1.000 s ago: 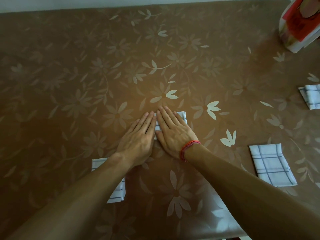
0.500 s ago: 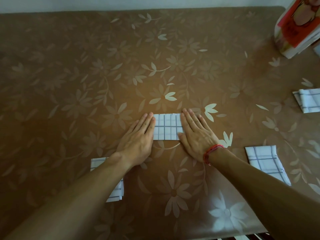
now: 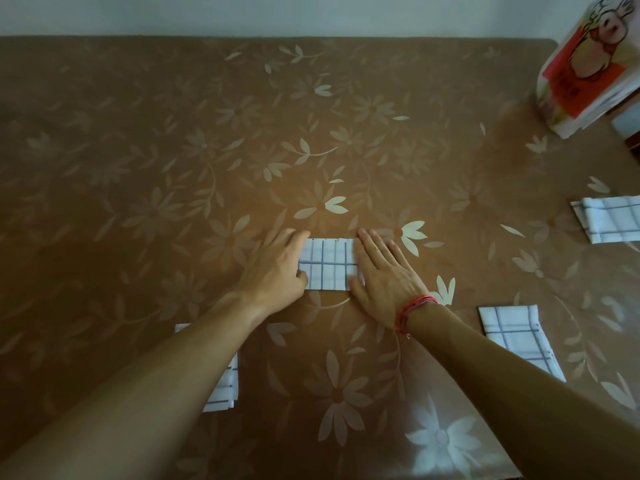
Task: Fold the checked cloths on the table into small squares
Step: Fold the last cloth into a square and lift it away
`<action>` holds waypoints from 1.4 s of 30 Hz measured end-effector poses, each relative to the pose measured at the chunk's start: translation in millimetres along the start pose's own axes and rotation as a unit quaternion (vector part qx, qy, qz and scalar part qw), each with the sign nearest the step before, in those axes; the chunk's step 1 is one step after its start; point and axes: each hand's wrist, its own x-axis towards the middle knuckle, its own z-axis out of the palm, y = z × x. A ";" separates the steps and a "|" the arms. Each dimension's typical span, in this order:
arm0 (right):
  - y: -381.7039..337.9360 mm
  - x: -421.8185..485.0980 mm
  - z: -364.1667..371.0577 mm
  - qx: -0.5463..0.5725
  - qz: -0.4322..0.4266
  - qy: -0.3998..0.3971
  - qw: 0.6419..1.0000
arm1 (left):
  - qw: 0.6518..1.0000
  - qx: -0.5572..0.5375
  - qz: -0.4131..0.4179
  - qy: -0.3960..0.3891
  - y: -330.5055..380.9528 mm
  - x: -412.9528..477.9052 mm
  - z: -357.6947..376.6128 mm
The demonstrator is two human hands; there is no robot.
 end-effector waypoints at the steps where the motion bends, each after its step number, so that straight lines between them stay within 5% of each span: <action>1: -0.5 0.4 -1.6 0.004 0.001 -0.003 1.000 | 1.000 -0.007 -0.010 -0.002 0.5 3.4 -0.7; 15: -9.8 5.7 -31.0 0.034 -0.002 0.009 0.999 | 0.943 -0.282 -0.161 0.070 17.4 -2.8 -16.6; 26: -56.4 -28.4 -89.8 0.199 -0.092 0.172 0.960 | 0.916 -0.367 -0.110 0.116 49.7 -46.0 -70.9; 35: -98.4 -78.7 -128.6 0.248 -0.016 0.180 0.952 | 0.891 -0.413 -0.102 0.157 73.4 -108.6 -131.5; 42: -131.4 -111.5 -174.6 0.364 0.016 0.197 0.910 | 0.867 -0.433 -0.130 0.211 73.3 -161.3 -176.9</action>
